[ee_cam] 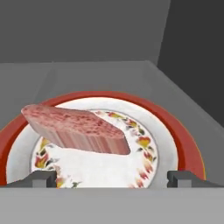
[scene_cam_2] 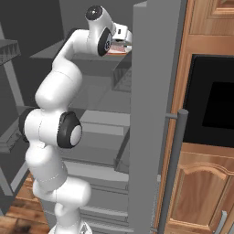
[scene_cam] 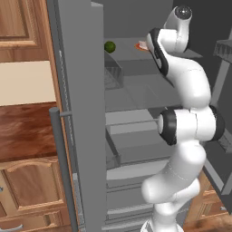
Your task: Retrieve the steak from the fridge and place it on the cutting board.
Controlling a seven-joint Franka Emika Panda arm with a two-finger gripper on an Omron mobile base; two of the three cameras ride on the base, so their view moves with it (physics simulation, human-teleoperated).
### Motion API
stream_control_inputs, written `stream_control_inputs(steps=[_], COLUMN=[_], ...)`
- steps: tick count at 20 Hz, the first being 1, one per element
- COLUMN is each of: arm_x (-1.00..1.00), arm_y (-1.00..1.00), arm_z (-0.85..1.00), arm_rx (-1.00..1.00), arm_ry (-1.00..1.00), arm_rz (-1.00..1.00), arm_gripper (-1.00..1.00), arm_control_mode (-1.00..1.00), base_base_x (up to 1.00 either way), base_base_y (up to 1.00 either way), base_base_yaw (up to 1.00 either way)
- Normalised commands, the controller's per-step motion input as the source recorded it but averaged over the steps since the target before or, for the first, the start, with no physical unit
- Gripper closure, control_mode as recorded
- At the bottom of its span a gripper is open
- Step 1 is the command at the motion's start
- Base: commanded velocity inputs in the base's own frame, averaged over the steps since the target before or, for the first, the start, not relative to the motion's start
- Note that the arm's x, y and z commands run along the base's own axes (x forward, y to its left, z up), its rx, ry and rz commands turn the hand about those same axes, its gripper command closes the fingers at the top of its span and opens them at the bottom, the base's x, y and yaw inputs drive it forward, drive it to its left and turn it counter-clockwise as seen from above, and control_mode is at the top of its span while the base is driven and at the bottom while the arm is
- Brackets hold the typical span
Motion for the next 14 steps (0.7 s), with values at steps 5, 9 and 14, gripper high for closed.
stream_control_inputs(steps=[5, 9, 14], arm_x=[0.41, 0.42, 0.37], arm_y=[-0.07, -0.07, -0.03], arm_z=[-0.05, -0.08, -0.03], arm_rx=[0.00, 0.00, 0.00], arm_ry=[0.00, 0.01, 0.08], arm_rz=[0.15, 0.15, 0.13], arm_gripper=[-1.00, -1.00, -1.00], arm_control_mode=[-1.00, -1.00, -1.00], base_base_x=[0.00, 0.00, 0.00], base_base_y=[0.00, 0.00, 0.00], base_base_yaw=[0.00, 0.00, 0.00])
